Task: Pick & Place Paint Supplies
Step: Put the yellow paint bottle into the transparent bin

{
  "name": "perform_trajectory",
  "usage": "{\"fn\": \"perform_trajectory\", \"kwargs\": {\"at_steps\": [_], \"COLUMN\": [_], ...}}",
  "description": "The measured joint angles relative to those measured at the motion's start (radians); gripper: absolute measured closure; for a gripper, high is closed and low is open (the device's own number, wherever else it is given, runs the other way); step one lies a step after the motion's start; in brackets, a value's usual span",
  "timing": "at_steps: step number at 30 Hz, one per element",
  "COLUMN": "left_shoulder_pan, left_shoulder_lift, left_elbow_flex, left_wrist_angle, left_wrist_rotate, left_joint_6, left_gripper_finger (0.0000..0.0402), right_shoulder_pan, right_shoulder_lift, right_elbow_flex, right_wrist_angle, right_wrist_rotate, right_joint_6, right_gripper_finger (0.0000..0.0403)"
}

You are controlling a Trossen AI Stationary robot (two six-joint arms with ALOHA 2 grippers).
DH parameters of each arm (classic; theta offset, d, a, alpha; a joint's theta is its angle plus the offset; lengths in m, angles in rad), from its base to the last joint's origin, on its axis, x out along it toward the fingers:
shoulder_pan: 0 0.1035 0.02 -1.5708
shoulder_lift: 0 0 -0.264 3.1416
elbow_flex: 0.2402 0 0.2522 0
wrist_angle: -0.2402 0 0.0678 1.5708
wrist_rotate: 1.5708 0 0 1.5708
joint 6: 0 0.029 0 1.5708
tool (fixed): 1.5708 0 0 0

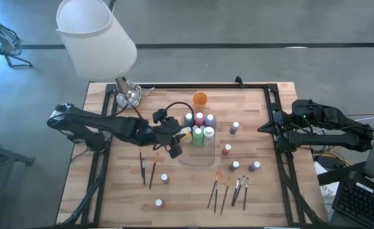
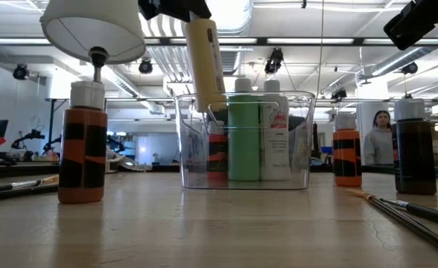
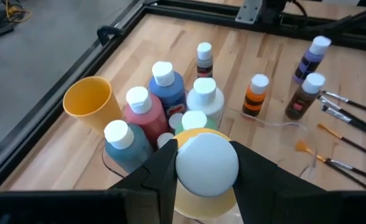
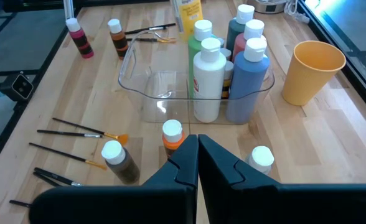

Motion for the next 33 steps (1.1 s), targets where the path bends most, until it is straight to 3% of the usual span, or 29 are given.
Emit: {"fn": "perform_trajectory", "kwargs": {"at_steps": [21,33], "left_shoulder_pan": [0.057,0.093], "left_shoulder_lift": [0.134,0.148], "left_elbow_flex": [-0.004,-0.089], "left_wrist_angle": [-0.021,0.042], "left_wrist_rotate": [0.053,0.071], "left_joint_6": [-0.055,-0.066], "left_gripper_finger": [0.0274,0.0274], "right_shoulder_pan": [0.000,0.000], "right_shoulder_lift": [0.000,0.000], "right_elbow_flex": [0.000,0.000], "right_wrist_angle": [0.000,0.000], "right_wrist_rotate": [0.000,0.000], "right_joint_6": [0.000,0.000], "right_gripper_finger": [0.0394,0.0394]}}
